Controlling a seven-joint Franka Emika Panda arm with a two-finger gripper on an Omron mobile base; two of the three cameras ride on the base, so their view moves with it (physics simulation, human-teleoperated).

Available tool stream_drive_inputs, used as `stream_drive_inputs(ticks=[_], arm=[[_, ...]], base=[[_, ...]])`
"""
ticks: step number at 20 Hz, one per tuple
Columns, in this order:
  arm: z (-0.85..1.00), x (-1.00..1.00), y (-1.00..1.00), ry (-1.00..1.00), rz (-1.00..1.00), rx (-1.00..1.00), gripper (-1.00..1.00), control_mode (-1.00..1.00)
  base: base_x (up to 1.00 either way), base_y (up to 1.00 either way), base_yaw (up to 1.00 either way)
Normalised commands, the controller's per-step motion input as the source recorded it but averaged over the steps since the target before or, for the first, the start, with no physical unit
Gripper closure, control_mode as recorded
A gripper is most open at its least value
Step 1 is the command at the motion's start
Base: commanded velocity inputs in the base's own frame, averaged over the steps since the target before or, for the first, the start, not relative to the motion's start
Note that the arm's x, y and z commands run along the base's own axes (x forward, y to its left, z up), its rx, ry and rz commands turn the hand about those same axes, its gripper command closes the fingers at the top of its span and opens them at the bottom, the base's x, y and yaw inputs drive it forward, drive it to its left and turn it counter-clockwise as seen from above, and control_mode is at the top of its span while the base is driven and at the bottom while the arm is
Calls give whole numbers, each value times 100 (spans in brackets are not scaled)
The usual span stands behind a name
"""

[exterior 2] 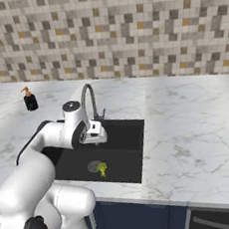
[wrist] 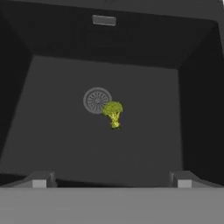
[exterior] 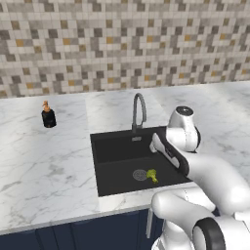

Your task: Turn on the sink faucet. Then move the broccoli from the counter to the sink. Turn off the sink. Move the vegetable from the sink to the pot next to the stove. Finally move the pot to the front left burner.

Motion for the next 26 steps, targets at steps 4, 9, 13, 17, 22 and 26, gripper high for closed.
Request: stream_drive_inputs(ticks=[4,9,13,17,22,26], arm=[[-38,4,9,4,-6,-6,-100,-100],[-28,17,11,3,-5,-5,-100,-100],[-30,14,4,2,-3,-3,-100,-100],[-34,10,1,2,-3,-2,-100,-100],[-34,5,0,1,0,0,-100,-100],[-32,15,0,1,0,0,-100,-100]], base=[[0,0,0],[0,0,0],[0,0,0],[0,0,0],[0,0,0],[0,0,0]])
